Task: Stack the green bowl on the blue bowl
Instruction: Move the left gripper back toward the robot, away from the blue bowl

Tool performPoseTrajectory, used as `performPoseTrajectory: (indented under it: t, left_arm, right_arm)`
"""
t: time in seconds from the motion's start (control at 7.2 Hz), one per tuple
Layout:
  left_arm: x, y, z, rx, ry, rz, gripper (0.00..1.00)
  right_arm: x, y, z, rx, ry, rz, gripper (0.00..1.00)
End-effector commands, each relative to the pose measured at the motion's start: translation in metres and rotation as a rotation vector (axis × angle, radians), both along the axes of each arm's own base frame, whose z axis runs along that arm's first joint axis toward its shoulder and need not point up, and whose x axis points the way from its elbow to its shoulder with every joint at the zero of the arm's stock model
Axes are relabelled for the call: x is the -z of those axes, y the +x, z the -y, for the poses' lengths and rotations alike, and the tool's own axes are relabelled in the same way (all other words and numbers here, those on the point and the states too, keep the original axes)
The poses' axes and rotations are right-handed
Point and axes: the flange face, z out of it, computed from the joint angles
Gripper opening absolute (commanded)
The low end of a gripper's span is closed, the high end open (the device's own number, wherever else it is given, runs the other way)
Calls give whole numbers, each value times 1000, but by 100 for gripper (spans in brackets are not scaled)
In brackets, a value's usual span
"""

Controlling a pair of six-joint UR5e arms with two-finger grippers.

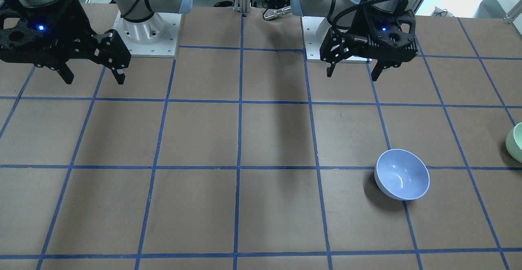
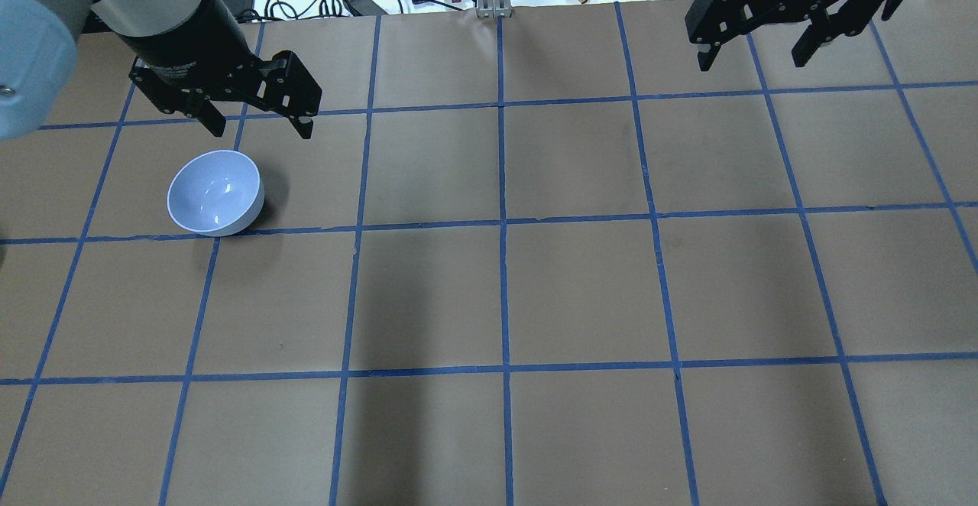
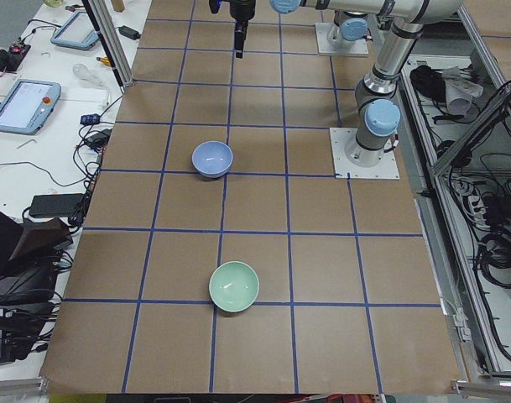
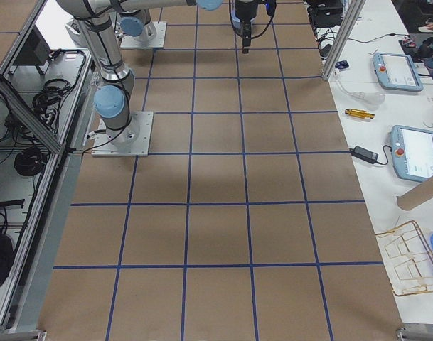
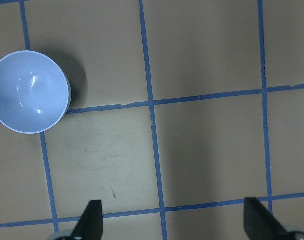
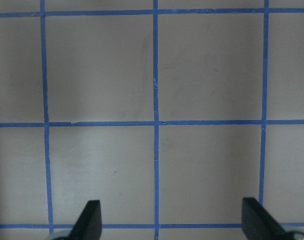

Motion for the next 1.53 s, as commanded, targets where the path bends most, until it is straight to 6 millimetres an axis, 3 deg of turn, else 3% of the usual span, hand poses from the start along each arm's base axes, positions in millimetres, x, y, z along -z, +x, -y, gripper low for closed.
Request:
performPoseTrajectory:
  t: [0.0, 0.28, 0.42, 0.69, 0.83, 0.97, 1.25, 1.39]
  left_arm:
    - [-2, 2, 0, 5, 0, 5, 100]
    - [-3, 3, 0, 45, -6, 6, 100]
    - [-5, 16, -1, 108, -3, 12, 100]
    - [-5, 81, -4, 191, 69, 9, 100]
    - [-4, 123, -3, 264, 85, 5, 100]
    - [-1, 177, -4, 363, 93, -2, 100]
    - [31, 324, -18, 512, 119, -59, 100]
    - [63, 386, -26, 628, 117, -97, 100]
  right_arm:
    - [0, 0, 0, 0, 0, 0, 100]
    - [0, 0, 0, 0, 0, 0, 100]
    - [0, 0, 0, 0, 0, 0, 100]
    - [0, 0, 0, 0, 0, 0, 100]
    - [0, 0, 0, 0, 0, 0, 100]
    - [0, 0, 0, 0, 0, 0, 100]
    - [-1, 0, -1, -1, -1, 0, 100]
    - [0, 0, 0, -1, 0, -2, 100]
